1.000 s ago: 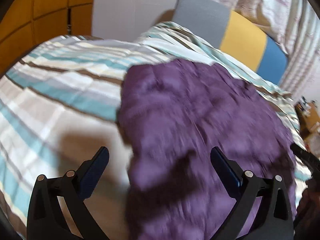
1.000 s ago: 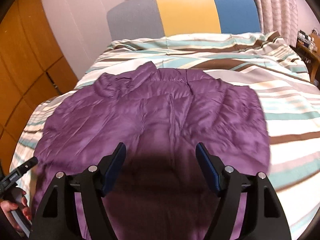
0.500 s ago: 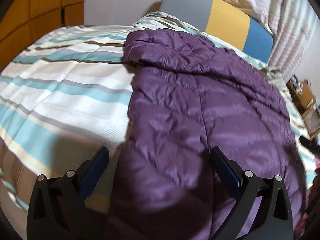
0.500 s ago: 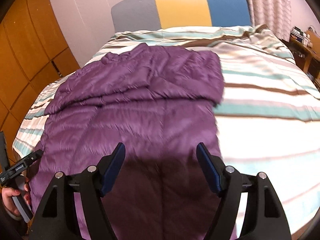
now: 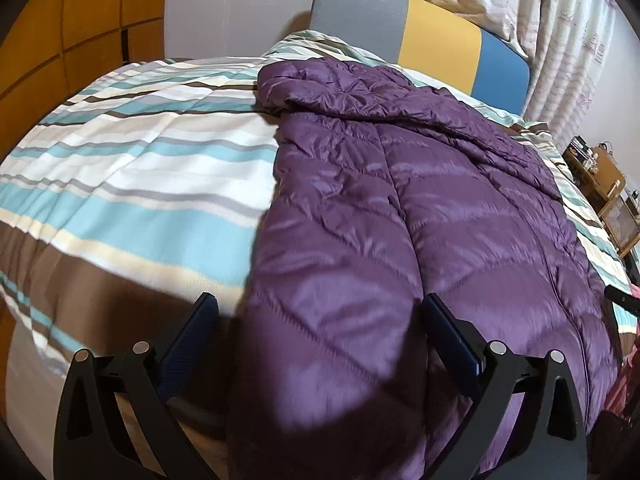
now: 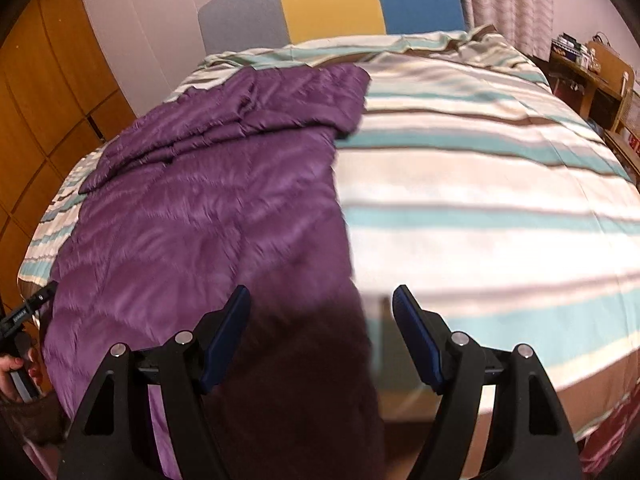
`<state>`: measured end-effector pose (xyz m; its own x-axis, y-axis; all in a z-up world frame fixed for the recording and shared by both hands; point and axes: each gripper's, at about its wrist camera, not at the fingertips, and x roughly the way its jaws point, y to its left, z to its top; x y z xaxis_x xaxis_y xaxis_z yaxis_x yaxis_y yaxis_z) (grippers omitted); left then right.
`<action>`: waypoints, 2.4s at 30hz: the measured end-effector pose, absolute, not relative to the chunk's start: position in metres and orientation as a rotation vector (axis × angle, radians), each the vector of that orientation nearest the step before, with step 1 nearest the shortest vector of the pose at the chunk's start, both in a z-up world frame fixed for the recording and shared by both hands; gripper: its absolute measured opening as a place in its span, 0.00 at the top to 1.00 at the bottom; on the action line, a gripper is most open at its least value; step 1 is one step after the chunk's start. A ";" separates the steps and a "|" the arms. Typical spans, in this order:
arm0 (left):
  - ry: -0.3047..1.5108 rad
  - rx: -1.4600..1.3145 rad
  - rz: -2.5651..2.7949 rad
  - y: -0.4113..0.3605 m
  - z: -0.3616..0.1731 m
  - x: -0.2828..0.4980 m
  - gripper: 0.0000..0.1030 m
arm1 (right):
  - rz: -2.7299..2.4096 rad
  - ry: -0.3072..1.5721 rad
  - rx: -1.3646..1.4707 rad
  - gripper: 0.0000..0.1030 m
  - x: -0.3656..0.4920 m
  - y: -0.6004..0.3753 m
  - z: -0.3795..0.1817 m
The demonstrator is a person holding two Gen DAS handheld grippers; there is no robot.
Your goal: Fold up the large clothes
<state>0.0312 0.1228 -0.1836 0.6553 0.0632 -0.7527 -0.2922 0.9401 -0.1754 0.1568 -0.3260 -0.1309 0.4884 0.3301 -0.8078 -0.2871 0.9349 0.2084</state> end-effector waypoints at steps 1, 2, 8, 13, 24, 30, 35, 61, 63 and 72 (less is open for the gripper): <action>0.834 -0.297 0.199 0.122 -0.184 0.028 0.03 | 0.376 1.000 0.052 0.29 0.153 -0.330 -0.133; 0.835 -0.299 0.194 0.122 -0.184 0.025 0.03 | 0.379 1.006 0.056 0.29 0.151 -0.335 -0.135; 0.839 -0.299 0.164 0.120 -0.187 0.005 0.12 | 0.440 0.991 0.109 0.33 0.127 -0.361 -0.142; 0.842 -0.298 0.153 0.119 -0.188 -0.013 0.20 | 0.481 0.988 0.080 0.37 0.112 -0.363 -0.141; 0.891 -0.249 0.045 0.098 -0.193 -0.021 0.61 | 0.558 0.987 0.062 0.68 0.099 -0.355 -0.145; 0.858 -0.198 -0.011 0.084 -0.181 -0.020 0.91 | 0.617 0.978 0.090 0.92 0.101 -0.348 -0.138; 0.780 -0.288 -0.035 0.097 -0.157 -0.014 0.91 | 0.635 0.901 0.128 0.93 0.108 -0.344 -0.116; 0.715 -0.529 0.063 0.185 -0.121 0.202 0.91 | 0.484 0.835 0.341 0.94 0.326 -0.296 -0.089; 0.735 -0.502 0.082 0.187 -0.127 0.217 0.91 | 0.458 0.856 0.339 0.94 0.342 -0.292 -0.100; 0.734 -0.497 0.113 0.191 -0.141 0.236 0.85 | 0.422 0.868 0.355 0.81 0.365 -0.285 -0.130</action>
<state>0.2360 0.1908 -0.1413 0.7422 -0.0722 -0.6663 -0.2687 0.8787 -0.3946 0.3649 -0.2854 -0.1299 0.5734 0.4927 -0.6545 -0.2105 0.8607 0.4635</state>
